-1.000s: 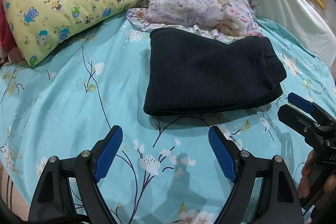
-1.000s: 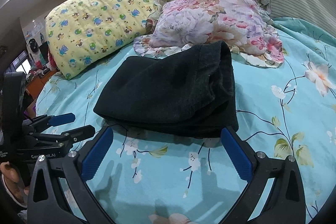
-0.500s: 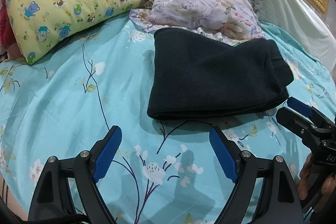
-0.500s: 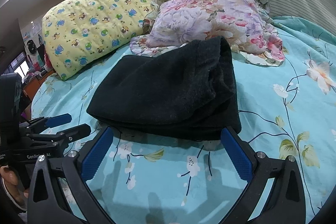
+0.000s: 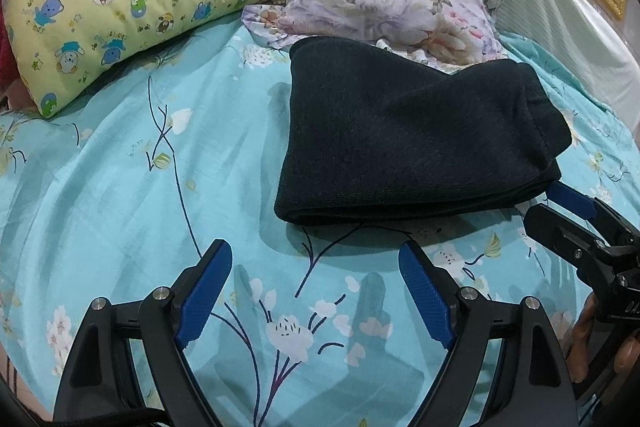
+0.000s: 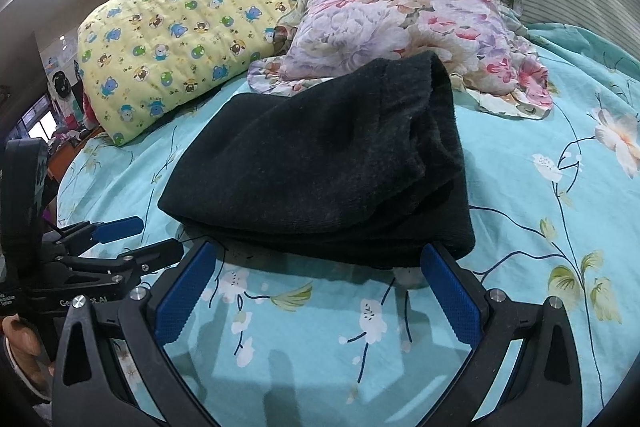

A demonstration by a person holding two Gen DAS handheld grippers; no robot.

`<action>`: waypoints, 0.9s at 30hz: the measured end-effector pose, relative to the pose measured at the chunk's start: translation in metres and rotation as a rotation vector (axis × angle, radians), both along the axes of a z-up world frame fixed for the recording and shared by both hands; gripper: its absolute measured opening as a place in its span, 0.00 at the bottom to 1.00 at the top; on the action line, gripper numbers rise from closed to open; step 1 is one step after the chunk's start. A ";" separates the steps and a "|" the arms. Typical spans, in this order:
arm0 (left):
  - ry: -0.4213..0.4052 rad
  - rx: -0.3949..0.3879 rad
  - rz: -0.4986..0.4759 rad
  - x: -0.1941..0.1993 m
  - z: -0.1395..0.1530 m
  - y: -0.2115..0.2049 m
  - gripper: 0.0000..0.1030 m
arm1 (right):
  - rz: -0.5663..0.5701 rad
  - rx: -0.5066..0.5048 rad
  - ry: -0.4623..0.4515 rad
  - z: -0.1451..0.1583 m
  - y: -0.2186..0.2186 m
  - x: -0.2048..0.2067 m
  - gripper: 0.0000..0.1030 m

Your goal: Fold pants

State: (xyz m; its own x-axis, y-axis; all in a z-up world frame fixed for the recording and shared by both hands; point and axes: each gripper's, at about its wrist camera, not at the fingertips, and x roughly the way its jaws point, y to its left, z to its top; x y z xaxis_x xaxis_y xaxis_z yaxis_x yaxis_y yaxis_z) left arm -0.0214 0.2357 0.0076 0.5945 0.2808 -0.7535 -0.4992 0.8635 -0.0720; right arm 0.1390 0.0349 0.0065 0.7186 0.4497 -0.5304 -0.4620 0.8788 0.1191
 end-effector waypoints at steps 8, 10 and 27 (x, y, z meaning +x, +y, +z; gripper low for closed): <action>0.001 -0.003 0.001 0.001 -0.001 0.001 0.84 | 0.007 0.000 0.001 -0.001 0.002 0.000 0.99; 0.001 -0.003 0.001 0.001 -0.001 0.001 0.84 | 0.010 0.000 0.004 0.000 0.002 0.001 0.99; -0.028 -0.006 0.003 -0.003 0.009 0.001 0.84 | 0.001 0.016 -0.004 0.003 0.000 0.001 0.99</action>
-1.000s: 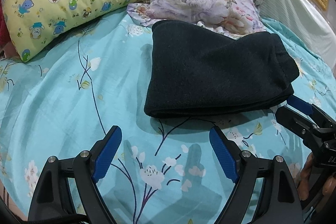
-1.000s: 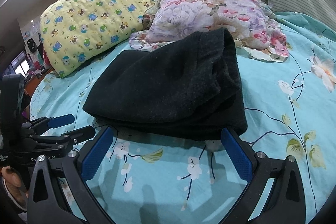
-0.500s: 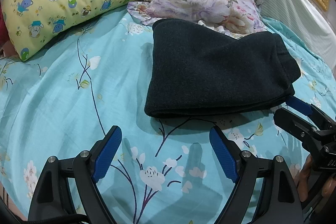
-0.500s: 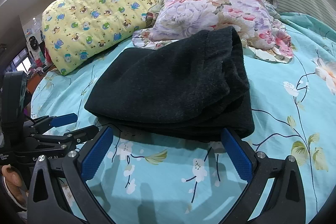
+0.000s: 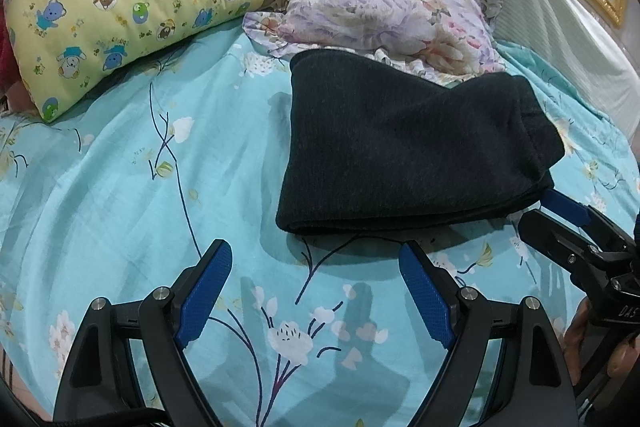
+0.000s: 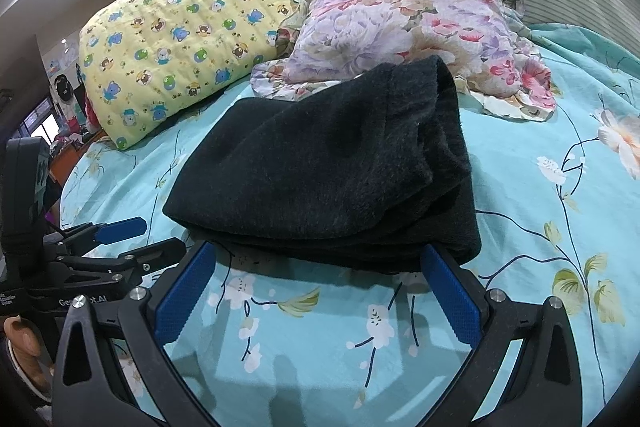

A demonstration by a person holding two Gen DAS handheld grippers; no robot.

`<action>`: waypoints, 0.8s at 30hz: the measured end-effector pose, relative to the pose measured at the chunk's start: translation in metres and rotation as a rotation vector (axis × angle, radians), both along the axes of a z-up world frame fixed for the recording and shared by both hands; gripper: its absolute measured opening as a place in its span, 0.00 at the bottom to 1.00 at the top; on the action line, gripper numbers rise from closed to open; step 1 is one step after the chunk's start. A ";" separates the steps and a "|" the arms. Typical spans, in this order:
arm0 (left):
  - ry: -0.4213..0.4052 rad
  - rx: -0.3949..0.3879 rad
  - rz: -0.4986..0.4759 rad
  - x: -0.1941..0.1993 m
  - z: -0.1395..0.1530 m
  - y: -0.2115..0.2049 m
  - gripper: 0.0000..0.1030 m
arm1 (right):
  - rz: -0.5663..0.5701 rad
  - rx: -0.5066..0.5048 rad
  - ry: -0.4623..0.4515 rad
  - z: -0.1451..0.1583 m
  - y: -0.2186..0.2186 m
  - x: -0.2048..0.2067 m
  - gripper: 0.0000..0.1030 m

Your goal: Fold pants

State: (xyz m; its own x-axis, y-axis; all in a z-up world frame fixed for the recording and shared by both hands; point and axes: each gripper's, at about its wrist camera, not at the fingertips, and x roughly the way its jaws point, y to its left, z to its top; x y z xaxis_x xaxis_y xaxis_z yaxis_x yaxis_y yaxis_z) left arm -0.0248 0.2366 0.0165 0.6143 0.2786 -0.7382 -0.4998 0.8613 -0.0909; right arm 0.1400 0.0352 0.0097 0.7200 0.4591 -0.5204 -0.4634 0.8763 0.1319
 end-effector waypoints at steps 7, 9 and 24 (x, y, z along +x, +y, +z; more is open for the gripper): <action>-0.014 -0.002 0.006 -0.001 0.006 0.001 0.84 | -0.004 0.005 -0.012 0.005 0.000 -0.004 0.99; -0.017 0.000 0.006 -0.001 0.008 0.001 0.84 | -0.004 0.011 -0.015 0.007 -0.001 -0.004 0.99; -0.051 0.001 0.009 0.007 0.027 0.001 0.83 | -0.004 0.036 -0.048 0.023 -0.006 -0.005 0.99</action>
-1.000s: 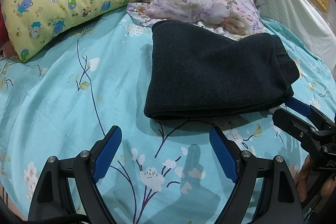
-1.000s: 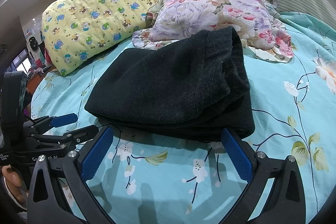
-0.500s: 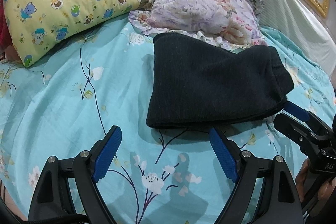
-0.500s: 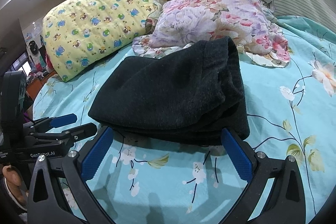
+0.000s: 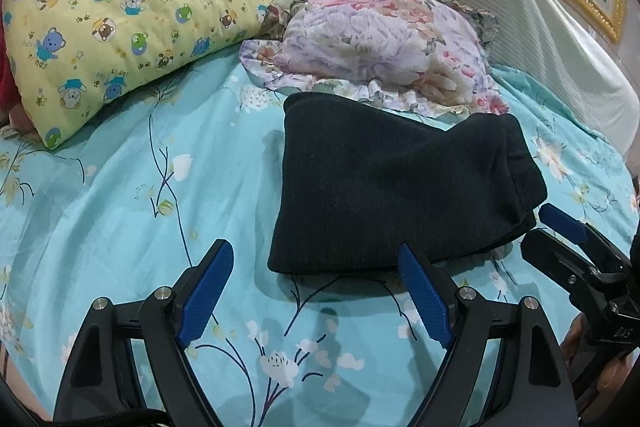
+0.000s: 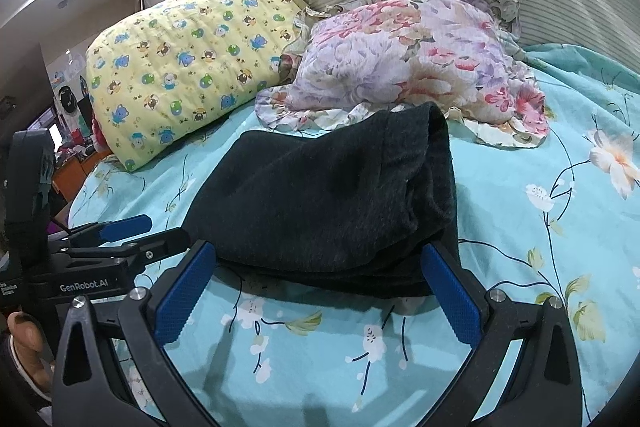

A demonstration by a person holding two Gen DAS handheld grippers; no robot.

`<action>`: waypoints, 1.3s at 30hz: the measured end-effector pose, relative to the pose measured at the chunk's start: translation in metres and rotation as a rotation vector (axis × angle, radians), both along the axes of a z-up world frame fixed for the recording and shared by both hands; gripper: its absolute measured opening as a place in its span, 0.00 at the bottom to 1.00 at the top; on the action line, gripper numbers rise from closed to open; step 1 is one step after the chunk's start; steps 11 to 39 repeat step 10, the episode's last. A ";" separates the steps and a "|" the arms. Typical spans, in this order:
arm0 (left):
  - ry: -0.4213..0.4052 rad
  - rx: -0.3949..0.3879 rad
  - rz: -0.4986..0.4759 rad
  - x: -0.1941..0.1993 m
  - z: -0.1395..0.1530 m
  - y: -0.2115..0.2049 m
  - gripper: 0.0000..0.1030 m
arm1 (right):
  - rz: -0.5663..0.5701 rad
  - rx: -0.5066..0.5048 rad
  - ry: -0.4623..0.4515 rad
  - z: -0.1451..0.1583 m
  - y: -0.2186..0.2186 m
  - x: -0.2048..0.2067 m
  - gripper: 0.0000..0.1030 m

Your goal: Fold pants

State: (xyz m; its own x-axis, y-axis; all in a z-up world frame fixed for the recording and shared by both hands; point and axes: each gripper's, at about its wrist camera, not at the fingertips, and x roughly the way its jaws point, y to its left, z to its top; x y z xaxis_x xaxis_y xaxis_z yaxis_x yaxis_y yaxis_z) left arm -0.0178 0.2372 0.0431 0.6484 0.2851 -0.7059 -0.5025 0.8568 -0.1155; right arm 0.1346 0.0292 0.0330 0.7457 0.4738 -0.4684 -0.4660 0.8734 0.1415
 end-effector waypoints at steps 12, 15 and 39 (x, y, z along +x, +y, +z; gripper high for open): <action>0.012 0.005 0.001 0.004 0.001 -0.001 0.83 | -0.010 0.015 0.005 0.001 -0.004 -0.001 0.99; 0.012 0.005 0.001 0.004 0.001 -0.001 0.83 | -0.010 0.015 0.005 0.001 -0.004 -0.001 0.99; 0.012 0.005 0.001 0.004 0.001 -0.001 0.83 | -0.010 0.015 0.005 0.001 -0.004 -0.001 0.99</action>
